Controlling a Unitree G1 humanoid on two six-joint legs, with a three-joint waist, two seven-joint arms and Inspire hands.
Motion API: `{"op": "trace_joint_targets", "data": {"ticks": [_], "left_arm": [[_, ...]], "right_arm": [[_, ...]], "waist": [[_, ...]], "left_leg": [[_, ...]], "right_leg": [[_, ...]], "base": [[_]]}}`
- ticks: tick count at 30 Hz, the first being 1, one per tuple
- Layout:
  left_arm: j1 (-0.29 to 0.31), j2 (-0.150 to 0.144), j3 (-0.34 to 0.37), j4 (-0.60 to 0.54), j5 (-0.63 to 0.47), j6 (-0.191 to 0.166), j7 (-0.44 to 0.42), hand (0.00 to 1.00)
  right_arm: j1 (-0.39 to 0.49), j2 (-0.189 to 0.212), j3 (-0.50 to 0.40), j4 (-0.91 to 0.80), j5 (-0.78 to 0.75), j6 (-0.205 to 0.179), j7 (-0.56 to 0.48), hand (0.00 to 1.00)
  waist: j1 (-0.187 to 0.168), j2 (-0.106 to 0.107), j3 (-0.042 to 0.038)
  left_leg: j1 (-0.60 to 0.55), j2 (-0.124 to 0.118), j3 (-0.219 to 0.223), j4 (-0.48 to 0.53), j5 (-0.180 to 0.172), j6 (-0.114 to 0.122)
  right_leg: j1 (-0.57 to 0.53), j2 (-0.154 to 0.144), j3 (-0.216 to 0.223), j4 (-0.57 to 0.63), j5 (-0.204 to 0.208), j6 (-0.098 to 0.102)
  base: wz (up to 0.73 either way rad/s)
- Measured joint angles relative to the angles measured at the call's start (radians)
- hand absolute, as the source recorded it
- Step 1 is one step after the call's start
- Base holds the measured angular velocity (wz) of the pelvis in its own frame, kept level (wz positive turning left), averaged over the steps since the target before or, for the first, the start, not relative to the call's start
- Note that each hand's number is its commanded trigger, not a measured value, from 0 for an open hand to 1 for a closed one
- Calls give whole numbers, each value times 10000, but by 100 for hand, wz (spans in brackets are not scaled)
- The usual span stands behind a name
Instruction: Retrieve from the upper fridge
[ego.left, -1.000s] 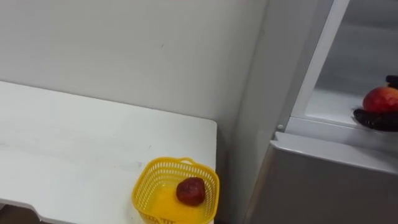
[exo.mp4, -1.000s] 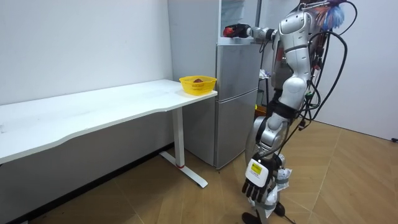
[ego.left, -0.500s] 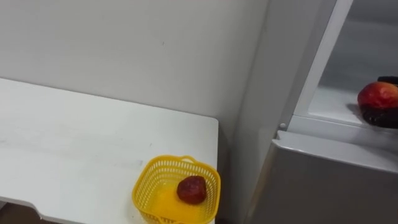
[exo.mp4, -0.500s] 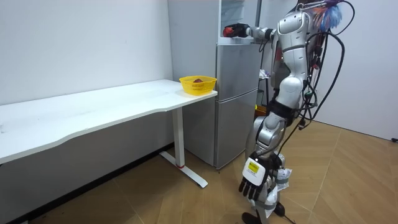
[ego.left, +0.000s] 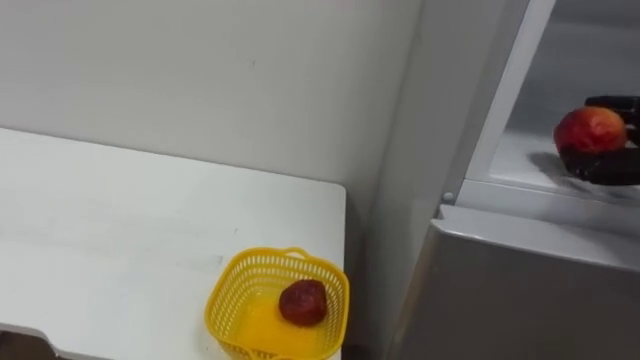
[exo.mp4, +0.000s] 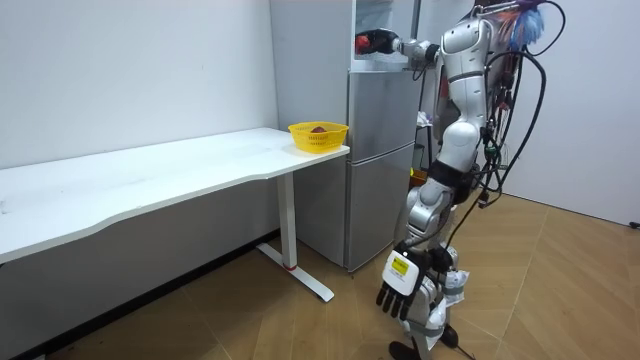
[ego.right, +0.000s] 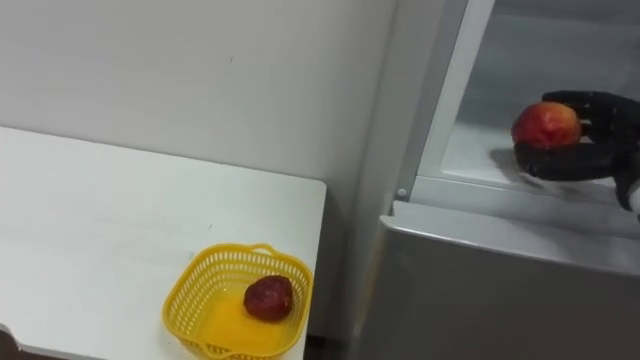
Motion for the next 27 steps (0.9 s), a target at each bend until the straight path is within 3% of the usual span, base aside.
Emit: {"op": "trace_joint_targets", "data": {"ticks": [4, 8, 11, 16, 20, 25, 27], "left_arm": [[17, -7, -13, 64, -257, -61, 83, 0], [22, -77, -5, 166, -392, -308, 471, 0], [55, -391, 4, 446, -391, -339, 610, 0], [11, -558, 0, 532, -421, -562, 634, 0], [53, -769, 8, 777, -395, -703, 626, 0], [-4, -809, -21, 1123, -419, -916, 615, 0], [-104, -838, -37, 1245, -419, -958, 615, 0]], "right_arm": [[1127, 48, -90, -1952, -34, -26, -127, 100], [2270, 218, -610, -3466, -850, -32, -469, 100], [3334, 970, -1389, -5403, -1872, -141, -1095, 100], [4975, 1614, -1914, -7482, -3243, -645, -1906, 100], [6024, 2633, -2265, -8740, -3900, -908, -2064, 100], [6257, 2957, -2415, -9396, -4441, -1028, -2174, 100], [6455, 3121, -2411, -9967, -4989, -1294, -2289, 100]], "waist": [[95, 0, 6], [162, 140, 87], [228, 467, 33], [191, 818, -2], [137, 922, 40], [-67, 910, 48], [-51, 918, 43]], "left_leg": [[216, 27, 139, -29, 0, 0], [210, 38, 240, -152, -5, 1], [286, 72, 475, -165, -13, 7], [390, 84, 534, -219, -9, 4], [534, 73, 783, -335, -3, -4], [548, 95, 979, -331, -4, -4], [539, 106, 1069, -392, -3, -4]], "right_leg": [[169, 21, 169, -20, 0, 0], [126, 19, 218, -9, 0, 0], [130, 43, 440, 13, 33, -8], [195, 48, 485, 0, 32, -8], [183, 94, 731, -1, 26, -13], [85, 146, 996, 5, 31, -16], [-10, 157, 1052, 15, 33, -19]], "base": [[-8], [-7], [-19], [-3], [-16], [-13], [-15]]}}
